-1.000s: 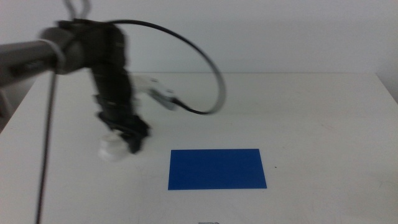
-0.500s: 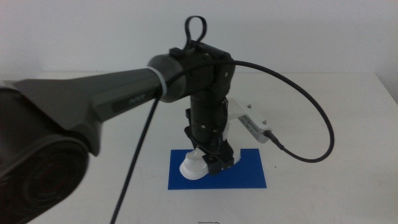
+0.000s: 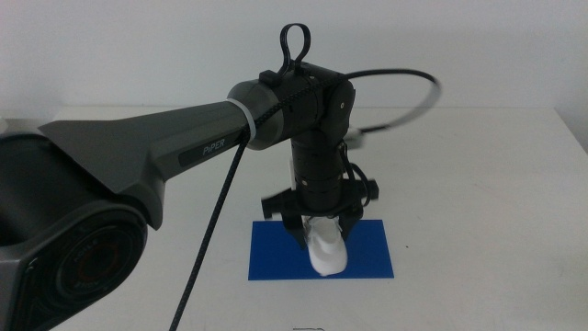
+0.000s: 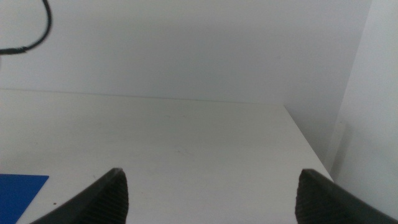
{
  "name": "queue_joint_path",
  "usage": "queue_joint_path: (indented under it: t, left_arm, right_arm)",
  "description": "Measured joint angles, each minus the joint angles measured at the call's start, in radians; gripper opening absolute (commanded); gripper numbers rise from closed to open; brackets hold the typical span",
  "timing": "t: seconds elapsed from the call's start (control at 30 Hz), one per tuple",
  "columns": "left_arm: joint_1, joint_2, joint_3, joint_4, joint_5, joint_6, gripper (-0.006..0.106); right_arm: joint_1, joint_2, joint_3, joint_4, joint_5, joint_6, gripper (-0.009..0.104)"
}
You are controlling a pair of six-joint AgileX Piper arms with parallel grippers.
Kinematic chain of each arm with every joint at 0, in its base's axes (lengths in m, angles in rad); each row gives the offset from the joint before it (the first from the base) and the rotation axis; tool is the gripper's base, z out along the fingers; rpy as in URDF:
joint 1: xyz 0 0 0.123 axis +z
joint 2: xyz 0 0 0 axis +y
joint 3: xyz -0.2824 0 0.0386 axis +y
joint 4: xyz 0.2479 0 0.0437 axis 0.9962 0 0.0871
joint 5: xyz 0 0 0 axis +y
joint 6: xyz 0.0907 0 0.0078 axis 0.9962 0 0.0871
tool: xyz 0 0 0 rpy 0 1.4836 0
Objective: Use one arm to grab the shoe from the table and place it on the mat.
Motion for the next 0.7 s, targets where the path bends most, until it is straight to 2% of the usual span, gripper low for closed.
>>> queue_joint_path:
  t: [0.13,0.27,0.43,0.57,0.7]
  left_arm:
    - [0.0,0.0,0.0,0.003,0.0,-0.515,-0.001]
    - [0.0,0.0,0.0,0.032,0.0,-0.84,-0.001]
    - [0.0,0.0,-0.001,0.088,-0.001,-1.081,-0.001]
    - [0.0,0.0,-0.001,0.097,-0.001,-1.317,-0.001]
    - [0.0,0.0,-0.001,0.097,-0.001,-1.392,-0.001]
  right_arm:
    - [0.0,0.0,0.0,0.0,0.0,0.0,0.094]
    - [0.0,0.0,0.0,0.0,0.0,0.0,0.094]
    - [0.0,0.0,0.0,0.0,0.0,0.0,0.094]
    - [0.0,0.0,0.0,0.0,0.0,0.0,0.094]
    - [0.0,0.0,0.0,0.0,0.0,0.0,0.094]
